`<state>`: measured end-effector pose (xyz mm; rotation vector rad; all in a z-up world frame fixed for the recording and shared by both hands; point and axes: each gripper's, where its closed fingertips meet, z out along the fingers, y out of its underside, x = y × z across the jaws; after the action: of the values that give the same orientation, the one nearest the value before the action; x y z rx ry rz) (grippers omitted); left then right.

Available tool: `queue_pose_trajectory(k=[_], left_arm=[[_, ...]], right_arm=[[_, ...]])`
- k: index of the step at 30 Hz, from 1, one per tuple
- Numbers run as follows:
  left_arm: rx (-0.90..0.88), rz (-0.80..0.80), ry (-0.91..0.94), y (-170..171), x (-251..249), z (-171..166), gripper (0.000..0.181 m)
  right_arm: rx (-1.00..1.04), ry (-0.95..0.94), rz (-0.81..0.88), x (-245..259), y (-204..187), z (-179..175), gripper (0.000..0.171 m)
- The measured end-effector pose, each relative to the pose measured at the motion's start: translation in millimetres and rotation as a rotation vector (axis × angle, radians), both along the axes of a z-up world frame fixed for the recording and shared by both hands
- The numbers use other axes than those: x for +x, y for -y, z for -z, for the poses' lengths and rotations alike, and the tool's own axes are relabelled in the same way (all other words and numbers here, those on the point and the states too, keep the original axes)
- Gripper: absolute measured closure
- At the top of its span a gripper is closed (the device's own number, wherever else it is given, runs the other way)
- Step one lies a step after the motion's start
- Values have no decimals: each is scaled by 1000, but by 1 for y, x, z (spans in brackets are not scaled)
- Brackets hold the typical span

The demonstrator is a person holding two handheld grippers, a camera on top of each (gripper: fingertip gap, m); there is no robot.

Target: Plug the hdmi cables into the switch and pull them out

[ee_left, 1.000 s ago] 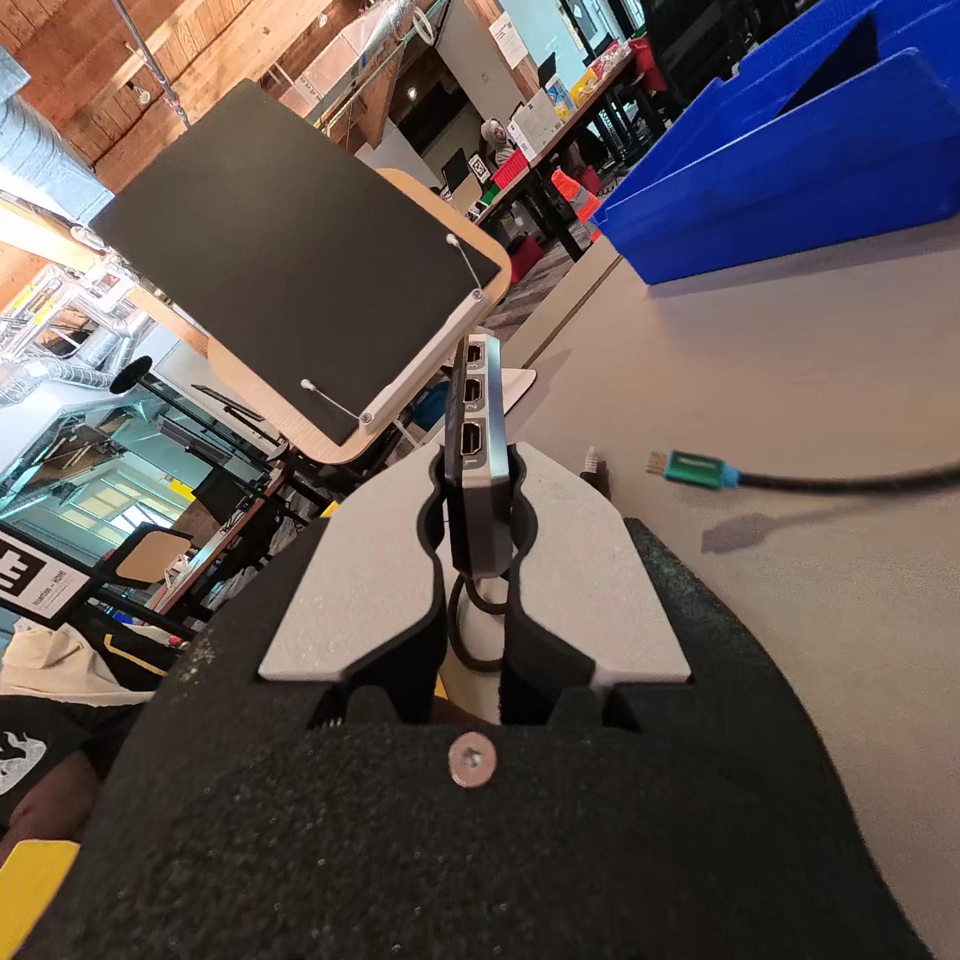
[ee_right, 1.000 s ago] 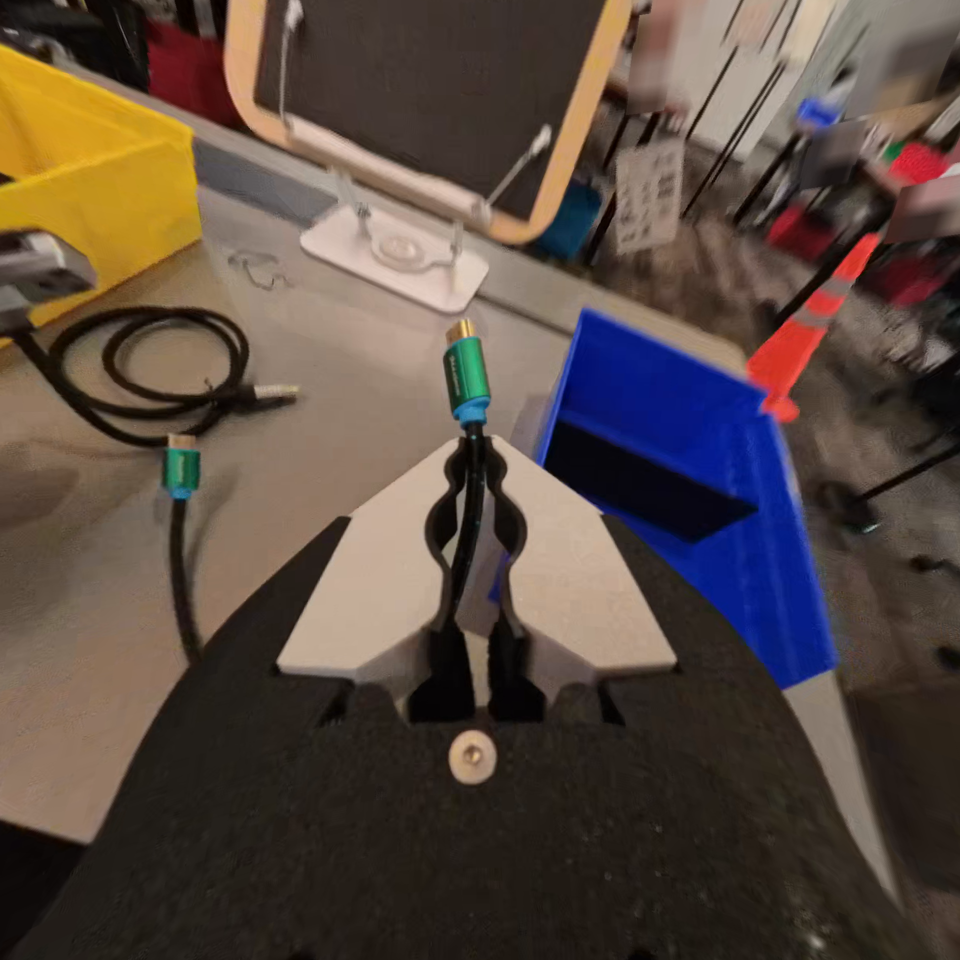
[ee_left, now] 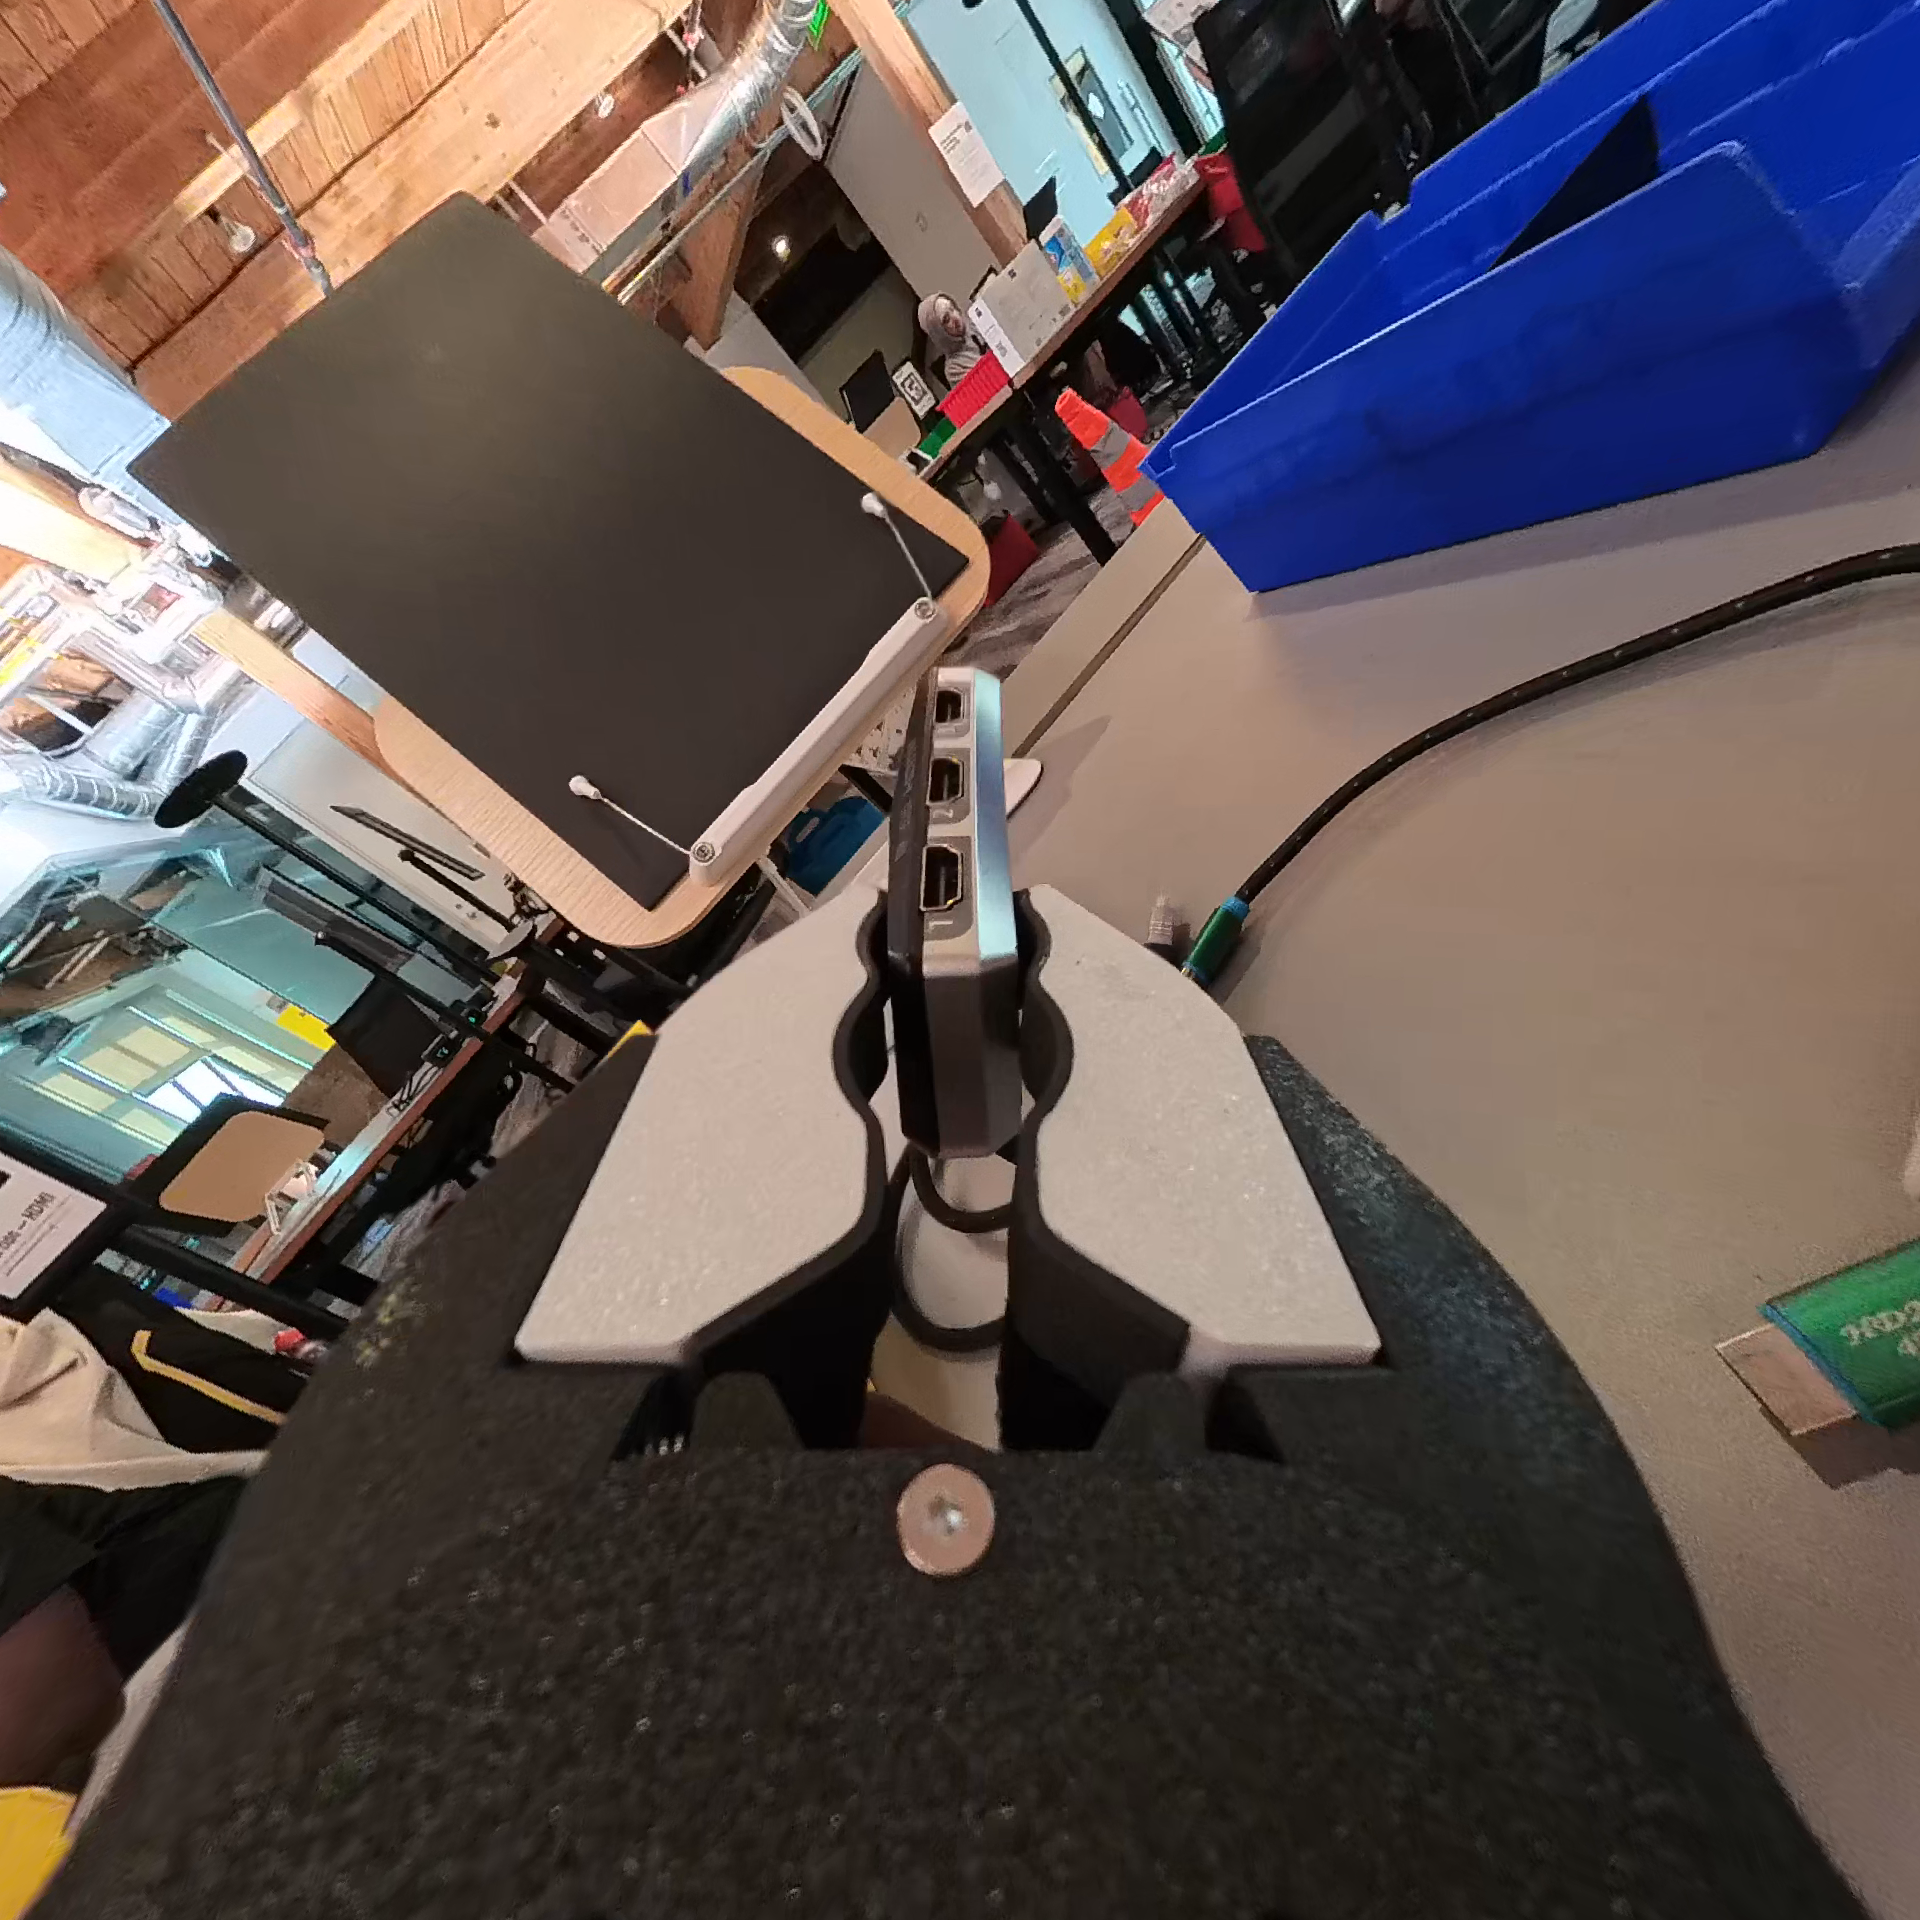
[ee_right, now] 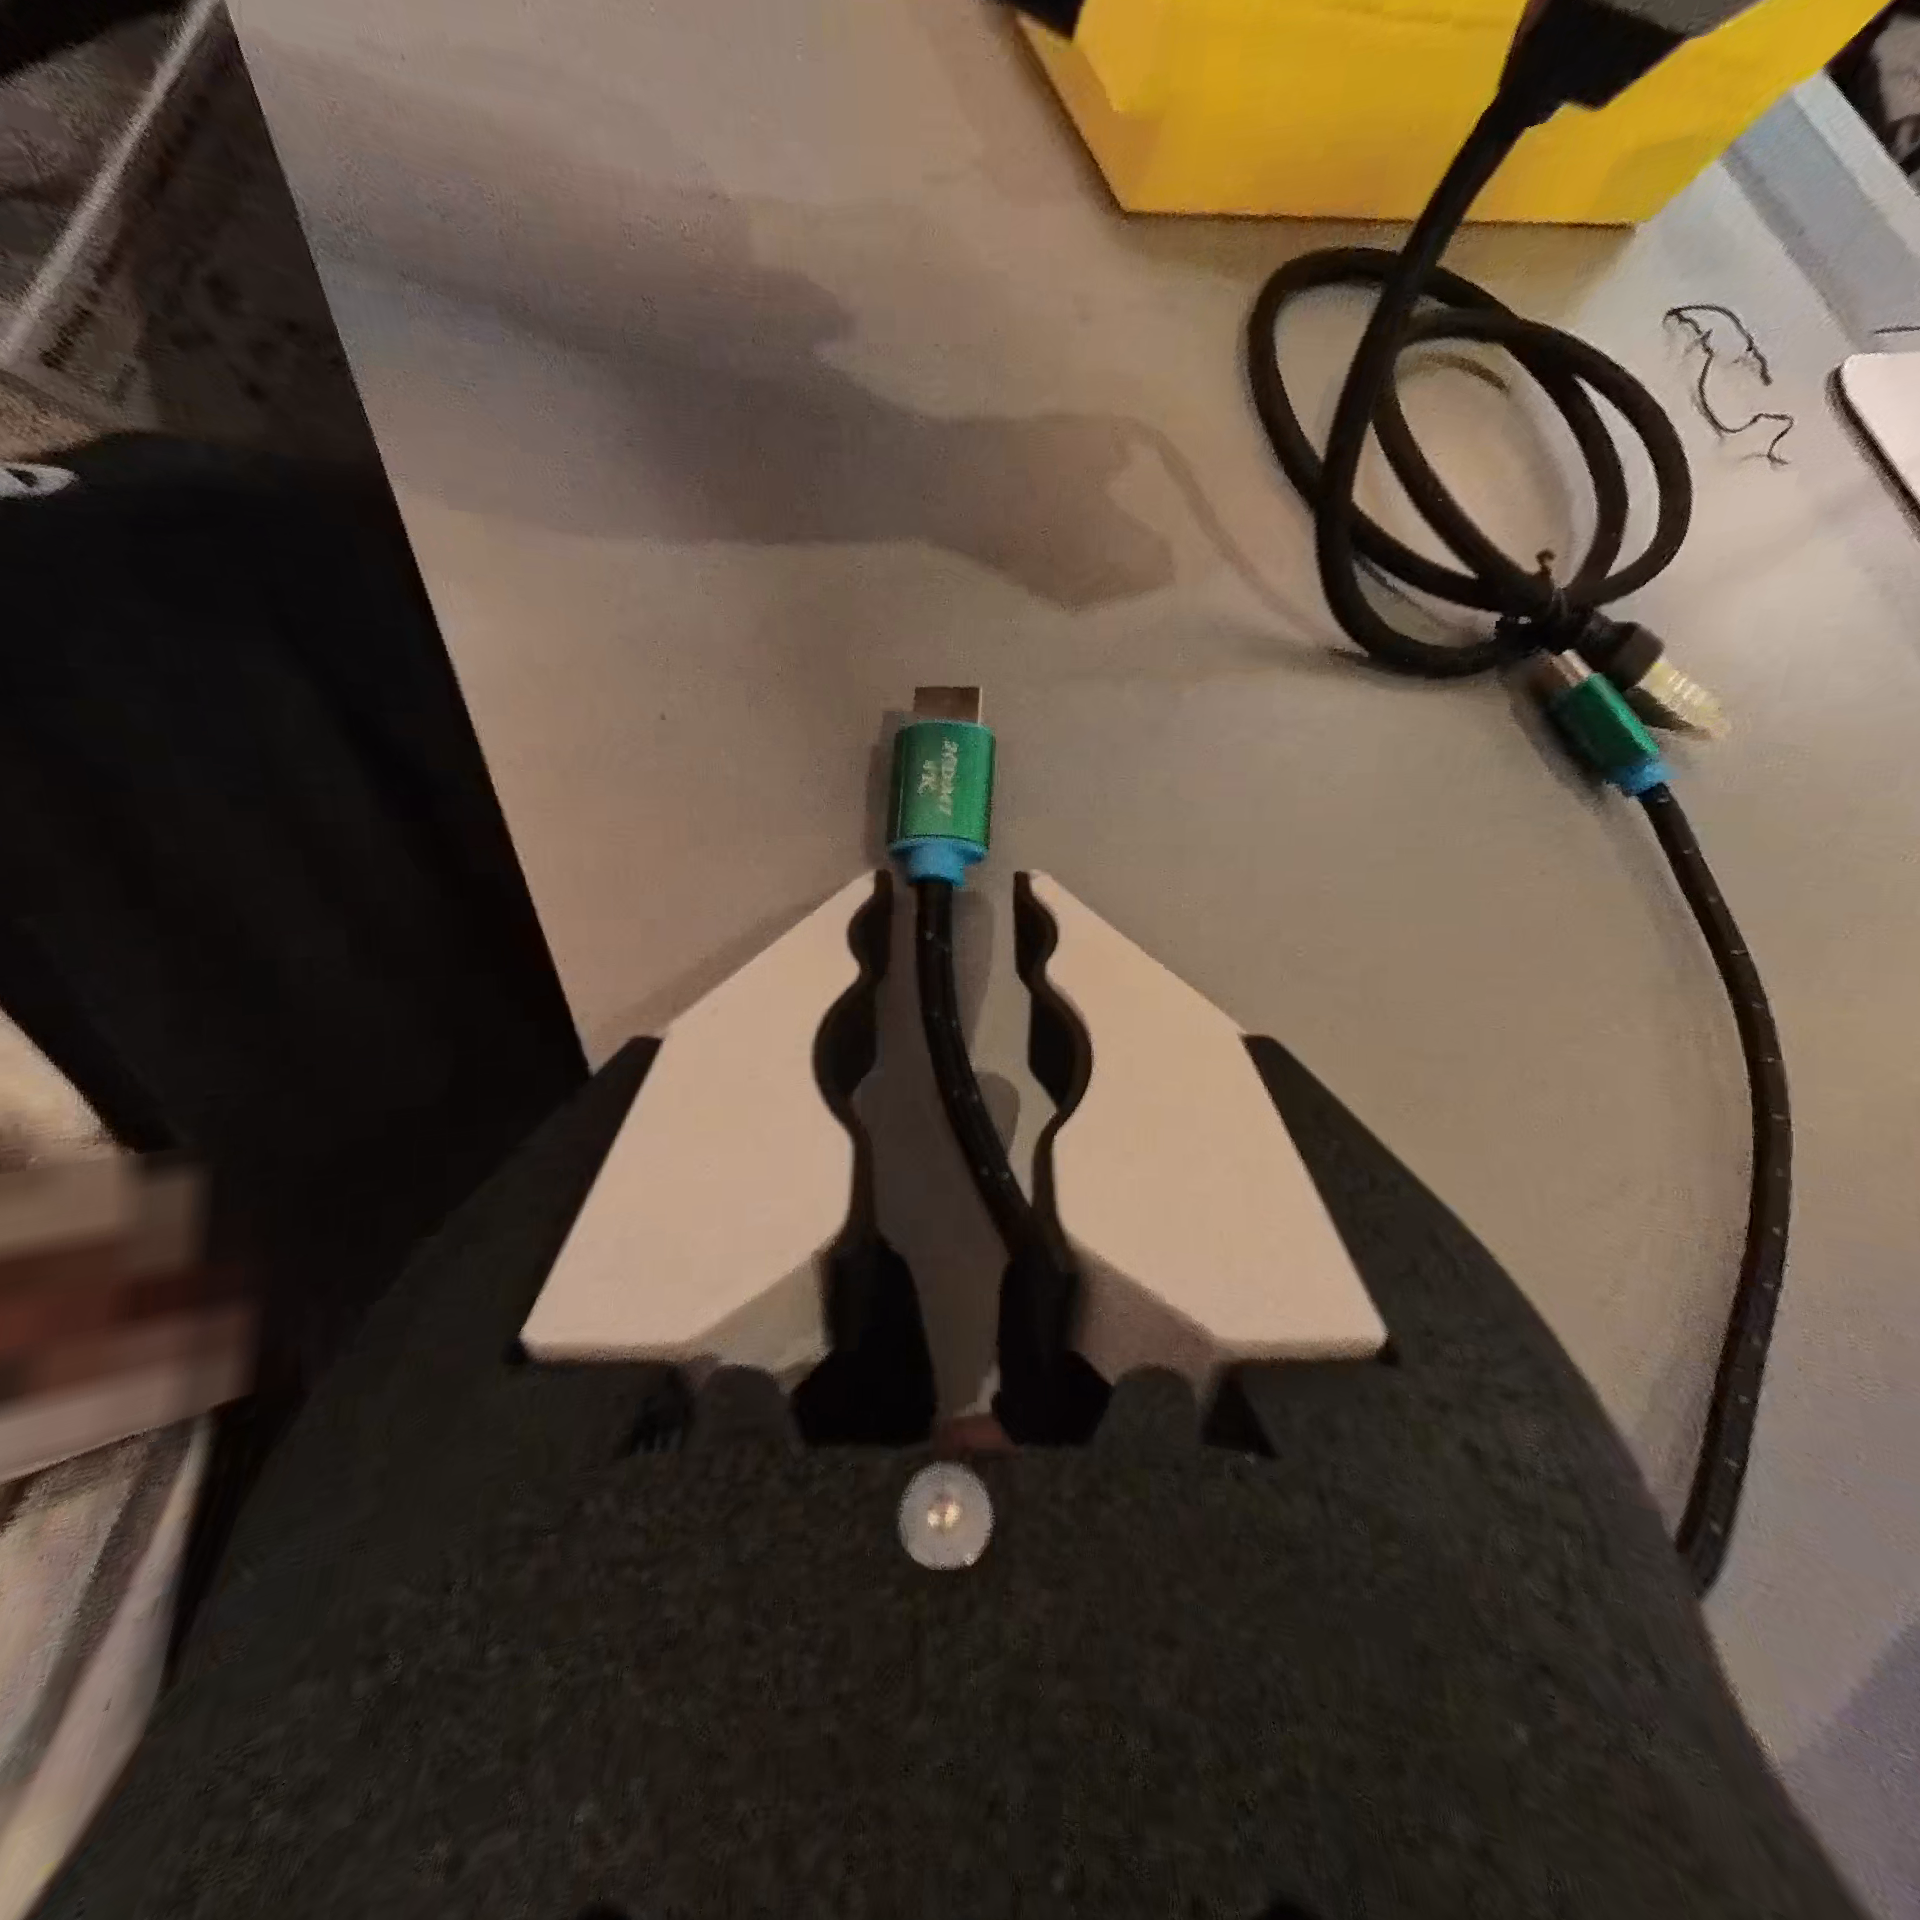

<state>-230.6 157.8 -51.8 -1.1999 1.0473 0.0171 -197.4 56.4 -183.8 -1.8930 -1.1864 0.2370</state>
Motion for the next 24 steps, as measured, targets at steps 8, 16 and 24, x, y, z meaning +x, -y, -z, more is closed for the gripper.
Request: queue_pose_trajectory(k=[8, 16, 24], left_arm=[[101, 34, -70, 9, 10, 0, 160], [248, 57, -250, 24, 46, 3, 161], [416, 92, -456, 40, 79, 17, 161]], right_arm=[[19, -105, 51, 15, -8, -29, 161], [-161, -262, 211, 55, -17, -114, 162], [-280, -169, 202, 70, -2, -115, 165]])
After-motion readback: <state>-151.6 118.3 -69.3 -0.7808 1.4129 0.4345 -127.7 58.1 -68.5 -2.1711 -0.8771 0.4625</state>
